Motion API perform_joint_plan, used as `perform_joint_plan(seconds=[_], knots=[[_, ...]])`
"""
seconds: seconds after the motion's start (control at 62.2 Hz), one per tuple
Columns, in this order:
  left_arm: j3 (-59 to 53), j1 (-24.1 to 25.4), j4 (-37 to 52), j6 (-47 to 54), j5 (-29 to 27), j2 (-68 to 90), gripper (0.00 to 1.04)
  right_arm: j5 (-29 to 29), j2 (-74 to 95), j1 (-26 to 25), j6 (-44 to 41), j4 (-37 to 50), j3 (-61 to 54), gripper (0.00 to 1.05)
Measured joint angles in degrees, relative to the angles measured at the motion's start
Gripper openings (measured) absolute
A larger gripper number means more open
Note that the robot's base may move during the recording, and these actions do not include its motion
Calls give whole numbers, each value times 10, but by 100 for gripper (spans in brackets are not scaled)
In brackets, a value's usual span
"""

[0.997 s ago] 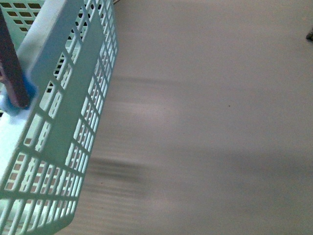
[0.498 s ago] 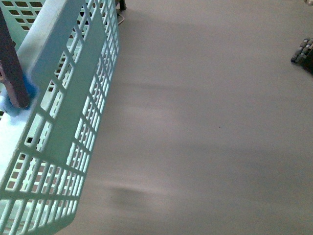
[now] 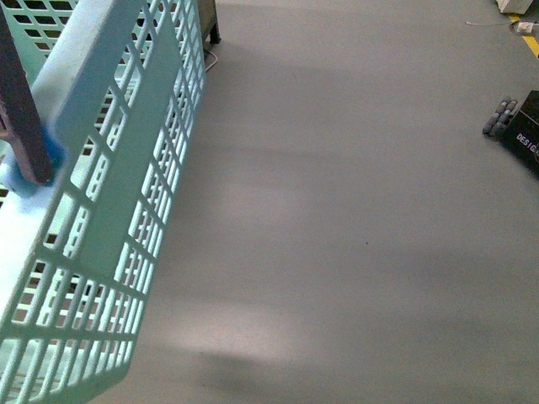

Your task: Pick mango and avocado into basket

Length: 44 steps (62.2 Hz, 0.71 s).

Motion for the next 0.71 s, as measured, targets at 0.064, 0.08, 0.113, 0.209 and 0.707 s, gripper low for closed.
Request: perform_joint_plan(seconds=[0.064, 0.08, 0.113, 0.209, 0.707], knots=[[0, 0, 0, 0, 0, 0, 16, 1, 0, 0, 0, 0, 0, 96], [0, 0, 0, 0, 0, 0, 16, 0, 0, 0, 0, 0, 0, 96], [0, 0, 0, 0, 0, 0, 16, 0, 0, 0, 0, 0, 0, 96], [0, 0, 0, 0, 0, 0, 16, 1, 0, 0, 0, 0, 0, 96], [0, 0, 0, 0, 0, 0, 16, 0, 0, 0, 0, 0, 0, 96]])
